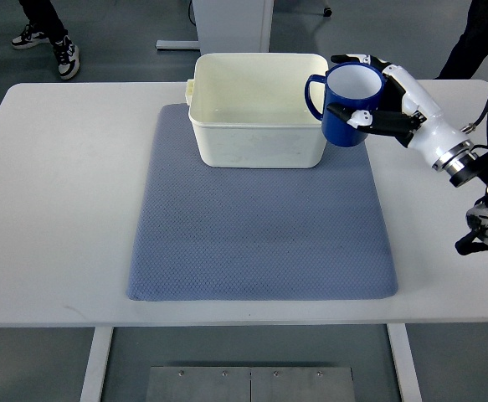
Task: Place cup in box with right hand
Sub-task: 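Lift the blue mug with the right hand above the cream box, then lower the held mug into the cream box with the right hand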
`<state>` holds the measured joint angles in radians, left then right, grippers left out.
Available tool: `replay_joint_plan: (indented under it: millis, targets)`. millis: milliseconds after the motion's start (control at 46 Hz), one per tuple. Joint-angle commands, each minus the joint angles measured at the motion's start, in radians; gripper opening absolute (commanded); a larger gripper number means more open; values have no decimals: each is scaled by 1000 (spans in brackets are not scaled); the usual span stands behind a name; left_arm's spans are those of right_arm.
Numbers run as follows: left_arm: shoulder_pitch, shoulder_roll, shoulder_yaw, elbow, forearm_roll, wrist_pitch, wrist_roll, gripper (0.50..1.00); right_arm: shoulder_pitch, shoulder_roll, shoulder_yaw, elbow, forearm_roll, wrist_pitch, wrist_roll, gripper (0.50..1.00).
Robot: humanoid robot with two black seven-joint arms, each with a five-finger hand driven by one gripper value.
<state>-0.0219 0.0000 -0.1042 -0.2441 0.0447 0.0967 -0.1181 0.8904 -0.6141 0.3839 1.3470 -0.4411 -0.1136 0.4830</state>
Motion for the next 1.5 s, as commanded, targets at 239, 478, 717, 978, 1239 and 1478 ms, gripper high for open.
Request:
replay_joint_plan:
  millis: [239, 478, 717, 978, 1239, 1478]
  targets:
    - [0, 0, 0, 0, 1, 0, 0, 1000, 223, 31, -120, -74, 104, 0, -44, 500]
    - [-1, 0, 0, 0, 0, 0, 0, 1000, 252, 141, -126, -215, 108, -8, -101, 500]
    - [0, 0, 0, 0, 0, -2, 0, 1000, 272, 263, -125, -338, 108, -12, -122, 500]
    - [-1, 0, 0, 0, 1, 0, 0, 1000, 277, 361, -122, -446, 108, -17, -132, 500]
    - [-1, 0, 0, 0, 0, 0, 0, 1000, 268, 425, -120, -529, 108, -27, -133, 500]
    - [0, 0, 0, 0, 0, 0, 0, 1000, 249, 487, -119, -608, 108, -38, -132, 500]
